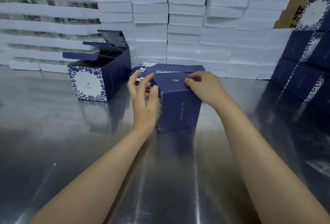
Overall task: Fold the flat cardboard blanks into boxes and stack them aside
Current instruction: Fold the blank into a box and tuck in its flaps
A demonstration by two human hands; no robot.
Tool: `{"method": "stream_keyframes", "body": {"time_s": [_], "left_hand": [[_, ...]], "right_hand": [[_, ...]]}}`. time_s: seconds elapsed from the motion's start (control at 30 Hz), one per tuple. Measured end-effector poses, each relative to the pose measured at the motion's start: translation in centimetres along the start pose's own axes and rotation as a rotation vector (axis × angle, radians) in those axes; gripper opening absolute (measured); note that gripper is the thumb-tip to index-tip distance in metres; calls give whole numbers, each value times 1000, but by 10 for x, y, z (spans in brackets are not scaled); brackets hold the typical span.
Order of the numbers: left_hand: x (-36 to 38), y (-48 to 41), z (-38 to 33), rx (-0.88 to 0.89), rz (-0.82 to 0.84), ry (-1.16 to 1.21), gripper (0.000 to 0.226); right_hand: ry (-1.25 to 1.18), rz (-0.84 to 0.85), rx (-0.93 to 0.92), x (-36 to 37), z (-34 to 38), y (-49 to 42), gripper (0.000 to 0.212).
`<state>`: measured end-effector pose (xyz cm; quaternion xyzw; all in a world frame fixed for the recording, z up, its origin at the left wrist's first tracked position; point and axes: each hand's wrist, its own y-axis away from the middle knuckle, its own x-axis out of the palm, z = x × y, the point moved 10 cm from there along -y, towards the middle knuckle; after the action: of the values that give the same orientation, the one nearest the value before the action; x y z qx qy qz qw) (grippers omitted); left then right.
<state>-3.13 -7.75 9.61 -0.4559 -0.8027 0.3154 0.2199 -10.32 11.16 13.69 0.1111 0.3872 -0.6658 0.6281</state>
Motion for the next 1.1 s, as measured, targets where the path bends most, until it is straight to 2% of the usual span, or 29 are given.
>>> {"method": "stream_keyframes", "body": {"time_s": [0.07,0.17,0.23,0.33,0.4,0.5,0.57,0.6,0.7,0.83,0.97,1.1], "left_hand": [[11,3,0,-4,106,-23,29],[11,2,13,-127,94,39,24],[9,-1,18,-174,89,58,20],[8,-2,20,-200,83,73,16],[8,-2,18,-203,76,71,13],[10,-2,18,-217,100,88,12],[11,-1,17,-215,109,94,12],[11,-1,18,-216,112,99,13],[13,0,20,-226,124,111,13],[13,0,20,-226,124,108,14],[14,0,19,-217,130,105,14],[15,1,19,-212,132,109,13]], "right_hand": [[-6,14,12,4,4,1,20],[-260,141,111,8,-7,5,12],[-415,270,146,15,-12,9,18],[-493,367,121,22,-17,11,27],[-482,407,140,31,-25,12,42],[-584,457,205,45,-34,12,77],[-656,430,233,46,-37,10,83],[-667,420,236,46,-38,9,77],[-669,390,221,44,-30,11,35],[-666,308,246,40,-29,9,26],[-645,194,285,34,-34,7,7],[-629,75,288,30,-35,5,5]]}}
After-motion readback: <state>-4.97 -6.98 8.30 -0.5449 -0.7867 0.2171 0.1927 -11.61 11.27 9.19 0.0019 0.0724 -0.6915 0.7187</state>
